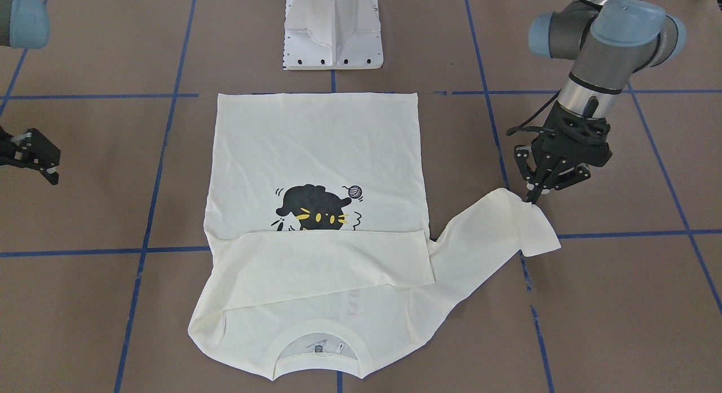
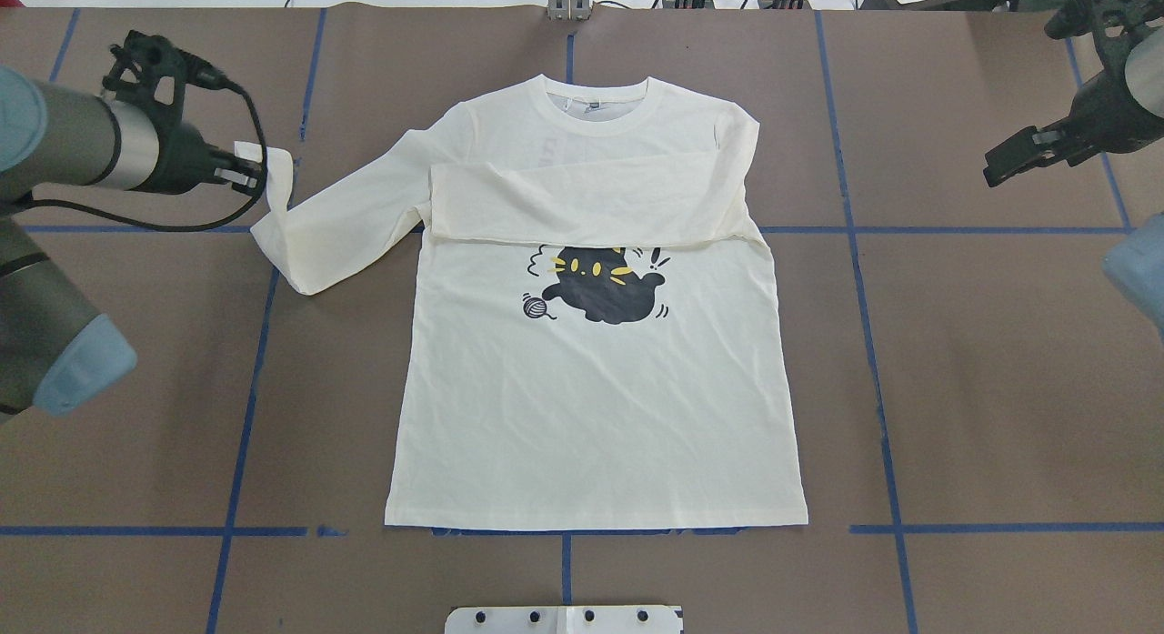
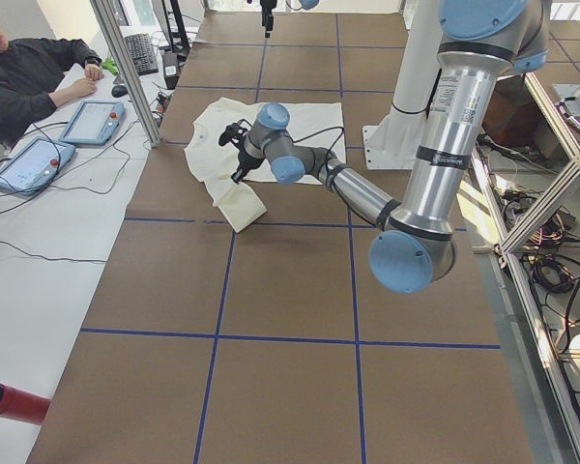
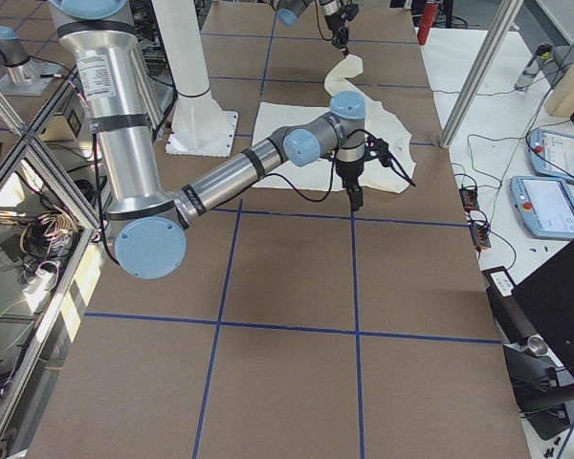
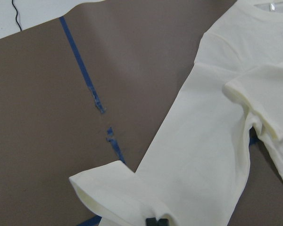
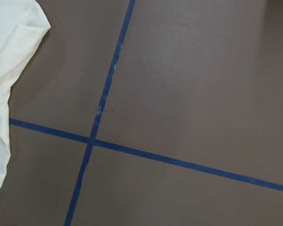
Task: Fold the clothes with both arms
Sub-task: 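Fold the held sleeve across the shirt toward the collar with the left gripper, then release the sleeve with the left gripper while the right gripper moves toward the hem, then position both grippers at the hem corners nearest the robot and grasp them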
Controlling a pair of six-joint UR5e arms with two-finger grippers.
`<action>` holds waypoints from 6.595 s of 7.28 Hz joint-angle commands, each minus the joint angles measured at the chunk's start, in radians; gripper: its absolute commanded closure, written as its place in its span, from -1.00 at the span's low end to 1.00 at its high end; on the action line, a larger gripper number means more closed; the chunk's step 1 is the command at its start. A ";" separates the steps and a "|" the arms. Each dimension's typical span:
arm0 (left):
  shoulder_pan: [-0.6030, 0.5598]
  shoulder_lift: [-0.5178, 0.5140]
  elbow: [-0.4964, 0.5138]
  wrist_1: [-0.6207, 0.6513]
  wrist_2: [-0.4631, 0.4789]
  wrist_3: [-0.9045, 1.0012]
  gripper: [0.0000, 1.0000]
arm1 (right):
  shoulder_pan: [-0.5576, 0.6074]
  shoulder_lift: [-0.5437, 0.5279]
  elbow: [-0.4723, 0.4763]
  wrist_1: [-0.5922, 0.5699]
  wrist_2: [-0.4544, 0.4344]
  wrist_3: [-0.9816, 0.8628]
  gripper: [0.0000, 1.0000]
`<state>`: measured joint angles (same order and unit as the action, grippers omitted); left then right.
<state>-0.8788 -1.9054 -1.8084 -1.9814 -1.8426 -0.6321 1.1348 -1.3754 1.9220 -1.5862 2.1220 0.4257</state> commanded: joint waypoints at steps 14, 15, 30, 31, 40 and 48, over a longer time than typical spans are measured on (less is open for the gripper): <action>0.333 -0.761 0.698 -0.326 0.241 -0.446 -1.00 | 0.010 0.012 -0.006 0.024 -0.002 0.019 -1.00; 0.310 -0.756 0.695 -0.298 0.173 -0.440 -1.00 | -0.001 0.015 -0.026 0.091 -0.005 0.016 -1.00; 0.544 0.169 -0.173 -0.145 0.241 -0.849 -0.31 | -0.861 -0.387 0.276 0.574 -0.604 1.256 -0.90; 0.601 0.180 -0.173 -0.145 0.275 -0.961 -0.08 | -0.936 -0.387 0.276 0.569 -0.691 1.336 -0.90; 0.758 0.238 -0.175 -0.139 0.344 -1.040 0.42 | -0.965 -0.369 0.276 0.502 -0.732 1.341 -1.00; 0.759 0.241 -0.175 -0.135 0.345 -1.046 1.00 | -0.971 -0.369 0.275 0.500 -0.732 1.361 -0.90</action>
<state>-0.1197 -1.6641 -1.9834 -2.1160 -1.4984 -1.6782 0.1673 -1.7441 2.1967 -1.0855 1.3898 1.7716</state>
